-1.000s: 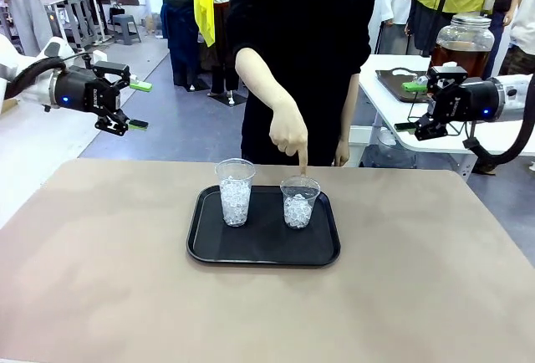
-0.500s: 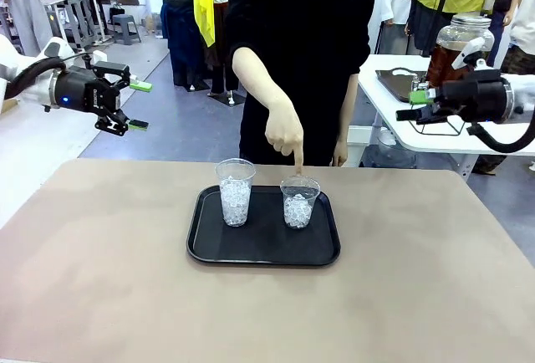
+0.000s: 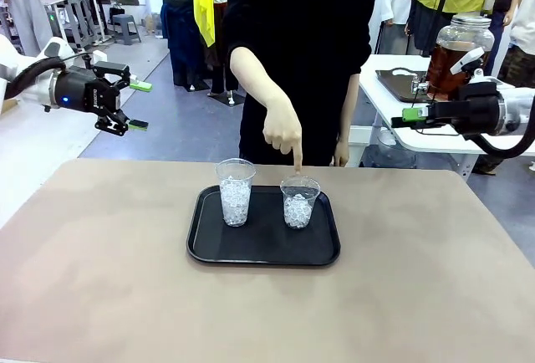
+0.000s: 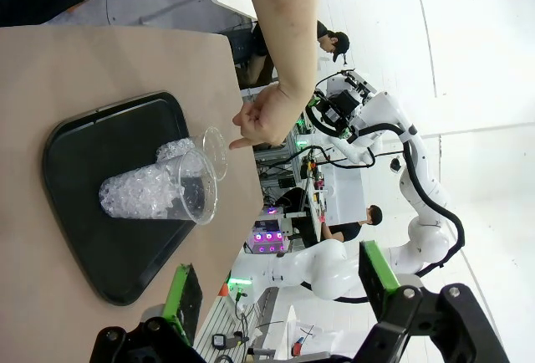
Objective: Pour the drink into the iced cup.
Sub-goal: Pick up the iced cup indicated by the human and present it to them.
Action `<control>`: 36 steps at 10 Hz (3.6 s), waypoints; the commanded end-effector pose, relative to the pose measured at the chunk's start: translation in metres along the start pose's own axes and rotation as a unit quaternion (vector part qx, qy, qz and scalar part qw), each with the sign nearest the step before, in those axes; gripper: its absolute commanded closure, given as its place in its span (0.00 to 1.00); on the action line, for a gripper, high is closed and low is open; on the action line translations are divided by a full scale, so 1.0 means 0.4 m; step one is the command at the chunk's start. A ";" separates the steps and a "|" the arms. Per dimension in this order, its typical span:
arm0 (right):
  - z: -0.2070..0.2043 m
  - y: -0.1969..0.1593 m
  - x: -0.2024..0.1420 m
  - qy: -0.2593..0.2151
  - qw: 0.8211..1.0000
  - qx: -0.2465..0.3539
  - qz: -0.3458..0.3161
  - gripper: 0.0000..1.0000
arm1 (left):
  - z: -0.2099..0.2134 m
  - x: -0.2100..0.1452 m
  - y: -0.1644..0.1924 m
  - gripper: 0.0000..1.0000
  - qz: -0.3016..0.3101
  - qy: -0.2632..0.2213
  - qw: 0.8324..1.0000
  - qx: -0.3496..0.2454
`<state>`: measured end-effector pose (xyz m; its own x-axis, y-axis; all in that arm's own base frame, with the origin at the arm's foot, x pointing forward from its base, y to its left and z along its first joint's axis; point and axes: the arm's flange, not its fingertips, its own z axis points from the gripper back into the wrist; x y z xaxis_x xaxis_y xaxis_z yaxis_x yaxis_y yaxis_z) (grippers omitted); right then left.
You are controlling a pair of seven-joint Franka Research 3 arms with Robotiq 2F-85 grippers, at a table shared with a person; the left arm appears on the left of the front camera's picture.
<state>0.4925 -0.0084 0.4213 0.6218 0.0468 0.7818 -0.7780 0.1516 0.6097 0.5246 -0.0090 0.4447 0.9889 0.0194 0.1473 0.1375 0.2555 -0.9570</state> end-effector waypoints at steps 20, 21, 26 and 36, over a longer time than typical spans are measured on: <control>-0.151 -0.174 -0.189 -0.031 0.951 0.008 0.308 0.00 | 0.001 0.001 -0.003 0.00 -0.002 -0.002 1.000 0.001; -0.151 -0.174 -0.189 -0.031 0.951 0.008 0.308 0.00 | 0.001 0.001 -0.003 0.00 -0.002 -0.002 1.000 0.001; -0.218 -0.245 -0.229 -0.039 0.952 0.010 0.304 0.00 | 0.001 0.001 -0.003 0.00 -0.002 -0.002 1.000 0.001; -0.350 -0.340 -0.356 -0.032 0.951 0.026 0.305 0.00 | 0.001 0.001 -0.003 0.00 -0.002 -0.002 1.000 0.001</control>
<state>0.5153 0.0932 0.2126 0.0759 0.0485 0.9959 -0.9962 0.0458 0.0737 0.5246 -0.0090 0.4447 0.9889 0.0196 0.1473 0.1374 0.2557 -0.9569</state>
